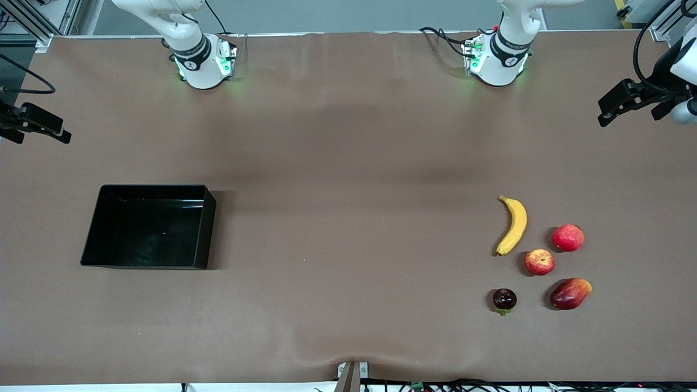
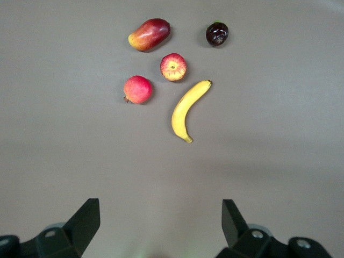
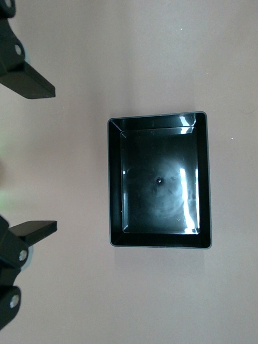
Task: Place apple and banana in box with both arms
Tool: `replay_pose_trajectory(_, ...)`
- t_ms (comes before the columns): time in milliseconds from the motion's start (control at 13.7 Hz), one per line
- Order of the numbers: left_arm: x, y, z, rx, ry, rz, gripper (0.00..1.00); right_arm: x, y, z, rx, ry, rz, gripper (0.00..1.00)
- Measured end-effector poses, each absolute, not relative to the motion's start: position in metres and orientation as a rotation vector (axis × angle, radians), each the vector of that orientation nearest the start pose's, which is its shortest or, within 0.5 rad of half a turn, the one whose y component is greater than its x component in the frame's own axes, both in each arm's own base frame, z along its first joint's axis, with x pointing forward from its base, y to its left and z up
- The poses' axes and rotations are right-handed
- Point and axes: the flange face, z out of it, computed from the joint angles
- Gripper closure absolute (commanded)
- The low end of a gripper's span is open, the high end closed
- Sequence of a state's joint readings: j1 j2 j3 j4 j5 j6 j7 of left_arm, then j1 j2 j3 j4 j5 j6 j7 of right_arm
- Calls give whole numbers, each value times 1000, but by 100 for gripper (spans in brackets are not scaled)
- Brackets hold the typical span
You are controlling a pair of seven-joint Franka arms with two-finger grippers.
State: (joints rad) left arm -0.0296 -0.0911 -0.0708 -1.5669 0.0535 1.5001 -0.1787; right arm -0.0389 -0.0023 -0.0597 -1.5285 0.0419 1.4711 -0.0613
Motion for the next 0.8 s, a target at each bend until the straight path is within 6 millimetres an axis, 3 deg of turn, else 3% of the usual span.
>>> replay_pose_trajectory(511, 518, -45, 666, -3087, -138, -34, 0, 542, -48, 637, -3094, 52, 80, 0)
replay_pose_trajectory(657, 526, -42, 652, -3105, -135, 14, 0, 542, -48, 637, -3094, 50, 80, 0)
replay_pose_trajectory(803, 547, -40, 619, -3106, -113, 69, 0, 542, -48, 637, -3094, 50, 81, 0)
